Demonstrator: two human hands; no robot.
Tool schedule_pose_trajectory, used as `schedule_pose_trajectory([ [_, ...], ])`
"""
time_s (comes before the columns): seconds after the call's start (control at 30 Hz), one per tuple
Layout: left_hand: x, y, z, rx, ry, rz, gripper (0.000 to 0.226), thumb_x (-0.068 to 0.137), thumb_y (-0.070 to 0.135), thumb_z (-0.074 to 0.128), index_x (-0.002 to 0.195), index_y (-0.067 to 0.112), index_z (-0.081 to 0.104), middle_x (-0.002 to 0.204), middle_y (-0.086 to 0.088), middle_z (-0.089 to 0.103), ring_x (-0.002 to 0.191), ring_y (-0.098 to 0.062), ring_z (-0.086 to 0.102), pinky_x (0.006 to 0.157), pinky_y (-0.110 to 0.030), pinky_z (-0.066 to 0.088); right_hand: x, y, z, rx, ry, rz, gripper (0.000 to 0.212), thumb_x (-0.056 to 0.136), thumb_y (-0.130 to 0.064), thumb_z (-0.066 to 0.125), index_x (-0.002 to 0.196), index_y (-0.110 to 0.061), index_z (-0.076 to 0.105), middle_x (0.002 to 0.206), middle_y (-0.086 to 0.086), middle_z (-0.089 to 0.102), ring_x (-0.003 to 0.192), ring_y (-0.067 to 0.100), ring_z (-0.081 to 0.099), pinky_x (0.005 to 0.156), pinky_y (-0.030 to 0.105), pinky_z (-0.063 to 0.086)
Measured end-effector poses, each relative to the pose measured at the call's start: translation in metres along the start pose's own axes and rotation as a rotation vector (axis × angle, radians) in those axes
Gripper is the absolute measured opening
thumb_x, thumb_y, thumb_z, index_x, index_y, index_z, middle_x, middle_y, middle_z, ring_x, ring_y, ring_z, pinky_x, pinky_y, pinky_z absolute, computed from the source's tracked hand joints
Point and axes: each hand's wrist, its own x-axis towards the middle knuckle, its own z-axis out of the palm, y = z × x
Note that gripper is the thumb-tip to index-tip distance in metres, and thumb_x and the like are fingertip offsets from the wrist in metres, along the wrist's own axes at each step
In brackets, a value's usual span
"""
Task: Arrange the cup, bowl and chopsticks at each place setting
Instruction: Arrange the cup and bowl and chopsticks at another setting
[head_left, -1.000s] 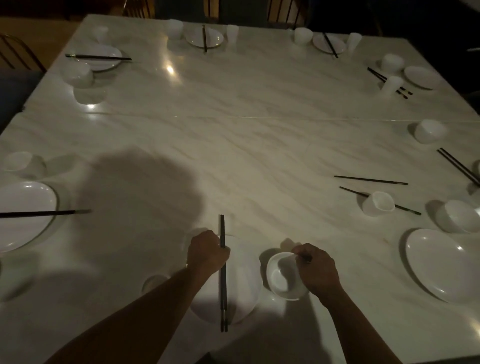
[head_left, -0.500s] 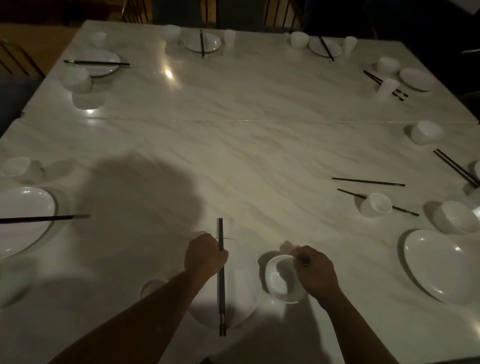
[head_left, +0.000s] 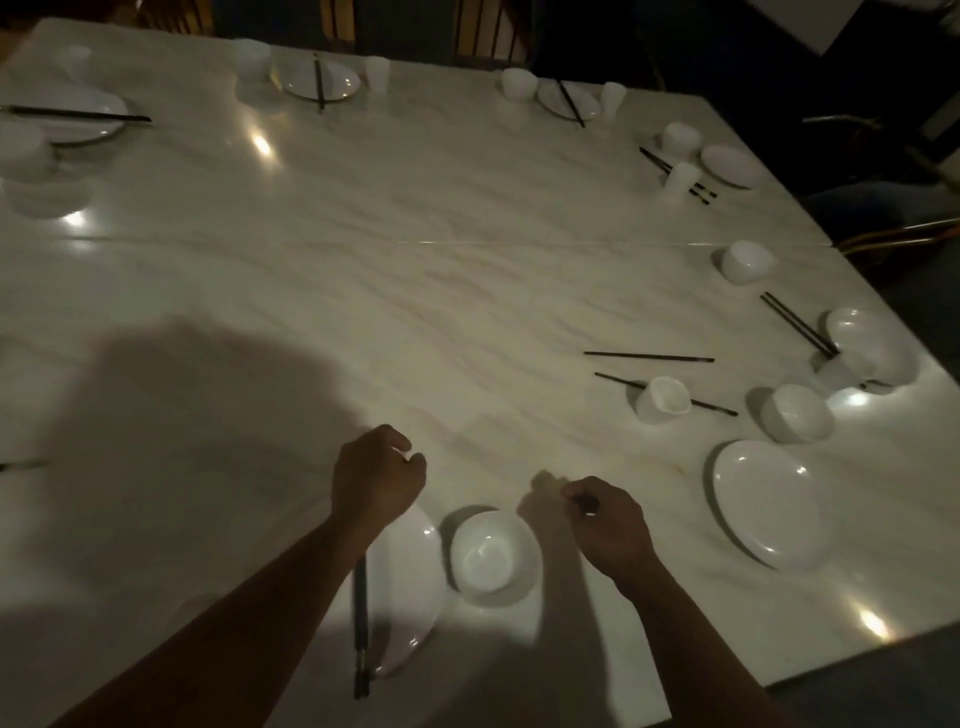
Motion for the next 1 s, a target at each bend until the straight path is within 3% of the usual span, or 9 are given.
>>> schedule_pose_trajectory([
  [0.13, 0.006, 0.062, 0.029, -0.008, 0.028, 0.078, 0.016, 0.076, 0.036, 0.063, 0.087, 0.026, 0.064, 0.074, 0.011, 0.069, 0.092, -0.016, 0.067, 0.084, -0.024, 0.046, 0.046, 0.025, -0.049, -0.005, 0.073, -0.091, 0.013, 0.086, -0.018, 0.064, 0.088, -0.029, 0.071, 0.090, -0.016, 0.071, 0.089, 0.005, 0.067, 0.078, 0.015, 0.047],
  [0.2, 0.014, 0.098, 0.055, -0.040, 0.020, 0.124, 0.015, 0.075, 0.033, 0.068, 0.087, 0.026, 0.064, 0.062, 0.015, 0.062, 0.086, -0.016, 0.068, 0.084, -0.025, 0.049, 0.079, 0.042, -0.081, 0.009, 0.131, -0.130, 0.011, 0.088, -0.020, 0.064, 0.090, -0.028, 0.072, 0.087, -0.016, 0.070, 0.083, 0.000, 0.065, 0.072, 0.003, 0.041],
  [0.37, 0.026, 0.197, 0.151, -0.020, -0.085, 0.264, 0.047, 0.074, 0.034, 0.079, 0.116, 0.019, 0.063, 0.096, 0.001, 0.067, 0.091, -0.019, 0.066, 0.086, -0.025, 0.049, 0.172, 0.116, -0.172, 0.006, 0.287, -0.311, 0.012, 0.086, -0.012, 0.065, 0.088, -0.022, 0.071, 0.091, -0.006, 0.070, 0.082, 0.009, 0.066, 0.073, 0.007, 0.041],
  [0.47, 0.019, 0.249, 0.203, 0.024, -0.124, 0.235, 0.073, 0.069, 0.038, 0.080, 0.134, 0.022, 0.051, 0.123, -0.006, 0.056, 0.110, -0.024, 0.058, 0.093, -0.032, 0.047, 0.206, 0.167, -0.229, -0.061, 0.198, -0.284, 0.018, 0.082, -0.020, 0.068, 0.100, -0.018, 0.069, 0.102, -0.001, 0.067, 0.089, 0.012, 0.061, 0.078, 0.017, 0.040],
  [0.6, 0.018, 0.292, 0.244, 0.090, -0.206, 0.238, 0.097, 0.061, 0.045, 0.079, 0.145, 0.027, 0.034, 0.142, -0.004, 0.038, 0.127, -0.028, 0.046, 0.100, -0.044, 0.047, 0.245, 0.221, -0.280, -0.394, 0.113, -0.254, 0.065, 0.066, -0.066, 0.052, 0.117, -0.026, 0.064, 0.115, 0.004, 0.063, 0.105, 0.025, 0.061, 0.087, 0.030, 0.049],
  [0.7, 0.022, 0.311, 0.265, 0.196, -0.272, 0.263, 0.105, 0.063, 0.043, 0.082, 0.150, 0.032, 0.024, 0.153, -0.004, 0.027, 0.136, -0.029, 0.037, 0.103, -0.042, 0.045, 0.262, 0.241, -0.296, -0.528, -0.034, -0.216, 0.092, 0.063, -0.075, 0.067, 0.141, -0.036, 0.038, 0.148, 0.007, 0.036, 0.135, 0.031, 0.039, 0.106, 0.049, 0.042],
  [0.83, 0.026, 0.327, 0.284, 0.272, -0.294, 0.256, 0.093, 0.073, 0.032, 0.073, 0.152, 0.028, 0.024, 0.155, -0.008, 0.025, 0.134, -0.036, 0.037, 0.099, -0.043, 0.044, 0.282, 0.273, -0.302, -0.615, -0.323, -0.247, 0.127, 0.051, -0.072, 0.073, 0.150, -0.048, -0.002, 0.160, -0.001, -0.007, 0.148, 0.033, 0.002, 0.112, 0.056, 0.032],
  [0.93, 0.024, 0.323, 0.293, 0.265, -0.179, 0.263, 0.075, 0.075, 0.043, 0.039, 0.147, 0.021, 0.038, 0.150, -0.012, 0.035, 0.126, -0.037, 0.048, 0.093, -0.043, 0.048, 0.293, 0.288, -0.303, -0.628, -0.308, -0.386, 0.123, 0.040, -0.077, 0.053, 0.146, -0.050, -0.003, 0.157, -0.001, 0.000, 0.146, 0.031, 0.011, 0.105, 0.048, 0.042],
  [1.0, 0.024, 0.321, 0.293, 0.252, -0.157, 0.268, 0.070, 0.076, 0.038, 0.042, 0.144, 0.021, 0.043, 0.144, -0.010, 0.041, 0.119, -0.037, 0.052, 0.090, -0.043, 0.050, 0.296, 0.291, -0.302, -0.596, -0.283, -0.427, 0.116, 0.042, -0.073, 0.051, 0.144, -0.050, 0.002, 0.156, -0.001, 0.009, 0.144, 0.030, 0.019, 0.101, 0.046, 0.045],
])
